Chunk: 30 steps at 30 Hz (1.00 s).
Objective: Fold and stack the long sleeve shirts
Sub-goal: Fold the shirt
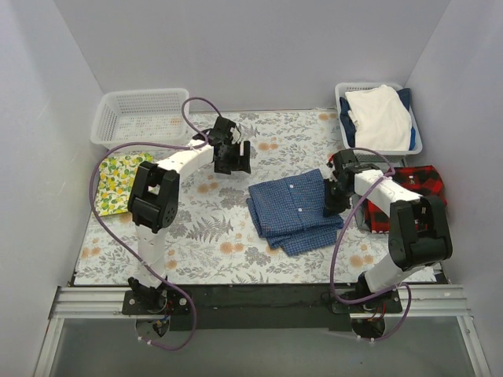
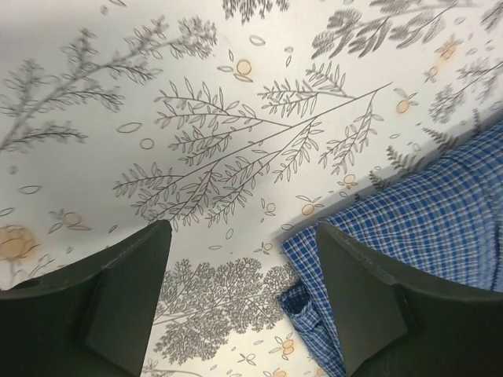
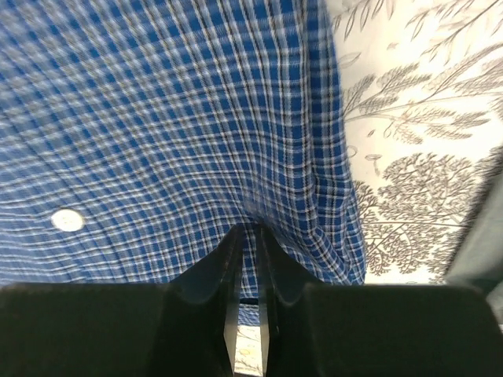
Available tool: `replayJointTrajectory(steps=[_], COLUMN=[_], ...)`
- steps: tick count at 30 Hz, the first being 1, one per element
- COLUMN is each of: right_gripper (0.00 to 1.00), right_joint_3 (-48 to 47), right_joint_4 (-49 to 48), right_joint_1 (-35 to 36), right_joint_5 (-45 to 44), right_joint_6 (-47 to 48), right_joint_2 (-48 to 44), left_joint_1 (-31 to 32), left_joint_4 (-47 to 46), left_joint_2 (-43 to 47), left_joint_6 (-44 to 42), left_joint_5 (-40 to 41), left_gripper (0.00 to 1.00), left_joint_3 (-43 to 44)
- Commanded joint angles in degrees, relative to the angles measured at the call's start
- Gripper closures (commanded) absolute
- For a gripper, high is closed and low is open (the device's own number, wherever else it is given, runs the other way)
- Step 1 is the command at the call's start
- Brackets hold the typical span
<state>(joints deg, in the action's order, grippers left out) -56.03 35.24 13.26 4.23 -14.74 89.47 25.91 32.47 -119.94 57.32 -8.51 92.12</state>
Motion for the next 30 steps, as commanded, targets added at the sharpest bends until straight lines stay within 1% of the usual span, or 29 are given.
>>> replayJointTrajectory(steps=[1, 4, 5, 7, 9, 10, 11, 13, 16, 17, 19, 20, 21, 22, 23, 24, 26, 30], right_gripper=[0.81, 0.81, 0.81, 0.81, 0.8, 0.8, 0.8, 0.8, 0.79, 0.76, 0.72, 0.67, 0.66, 0.65, 0.64, 0.64, 0.64, 0.64], right_joint_3=[1.4, 1.1, 0.8, -0.7, -6.0, -7.7, -10.0, -11.2, -11.4, -11.0, -8.8, -7.6, -5.6, -4.7, -3.9, -3.3, -2.2, -3.2], right_joint_4=[0.1, 0.0, -0.5, -1.3, 0.3, 1.1, 1.1, 1.1, 0.7, 0.1, -0.6, -1.7, -2.1, -2.3, -2.3, -2.3, -1.8, -0.7], right_joint_1=[2.8, 7.6, 8.9, 13.4, 17.8, 18.6, 18.8, 18.9, 18.9, 18.9, 18.9, 18.9, 18.9, 18.9, 18.9, 18.8, 18.6, 17.9], right_joint_5=[0.3, 1.5, 3.2, 4.9, 3.3, 2.6, 3.7, 3.1, -1.1, -3.6, -7.1, -10.0, -11.9, -14.0, -17.2, -18.6, -21.4, -21.2], right_joint_6=[0.1, -1.9, -3.5, -5.1, -4.9, -5.0, -5.2, -5.8, -4.6, -3.7, 0.0, 1.9, 3.1, 5.1, 5.7, 6.0, 4.9, 0.2], right_joint_2=[2.5, 4.5, 5.1, 7.1, 10.2, 11.0, 11.5, 11.5, 8.1, 6.7, 2.0, 0.3, -2.7, -3.9, -4.7, -6.2, -6.8, -6.1], left_joint_1=[-0.7, -1.5, -1.8, -2.1, -2.3, -2.4, -2.5, -2.5, -2.5, -2.5, -2.5, -2.4, -2.4, -2.4, -1.9, -1.6, -0.3, 2.5], left_joint_4=[1.2, 2.3, 2.6, 3.5, 3.3, 3.2, 3.3, 3.4, 2.8, 2.4, 1.0, 0.5, -0.7, -1.5, -2.3, -4.0, -5.1, -4.8], left_joint_2=[8.8, 11.2, 11.8, 13.7, 15.2, 15.6, 16.7, 17.4, 18.9, 19.4, 20.6, 21.1, 22.0, 22.4, 23.1, 23.8, 25.6, 27.0], left_joint_6=[1.5, 1.5, 1.5, 1.2, 1.0, 0.9, 0.8, 0.5, 0.2, 0.2, 0.1, 0.4, 1.2, 1.6, 2.0, 2.8, 3.3, 3.5], left_joint_5=[-0.5, -0.5, -0.5, 0.0, 0.6, 0.8, 0.7, 0.3, -1.3, -2.3, -6.3, -7.7, -9.4, -12.9, -14.1, -15.6, -19.1, -21.5], left_gripper=[0.25, 0.24, 0.24, 0.23, 0.23, 0.23, 0.23, 0.23, 0.23, 0.23, 0.24, 0.24, 0.24, 0.25, 0.25, 0.25, 0.25, 0.27], left_joint_3=[3.9, 4.2, 4.0, 3.1, 1.5, -0.3, -1.1, -2.7, -6.1, -7.8, -9.5, -10.4, -11.9, -12.7, -13.4, -15.2, -16.6, -20.6])
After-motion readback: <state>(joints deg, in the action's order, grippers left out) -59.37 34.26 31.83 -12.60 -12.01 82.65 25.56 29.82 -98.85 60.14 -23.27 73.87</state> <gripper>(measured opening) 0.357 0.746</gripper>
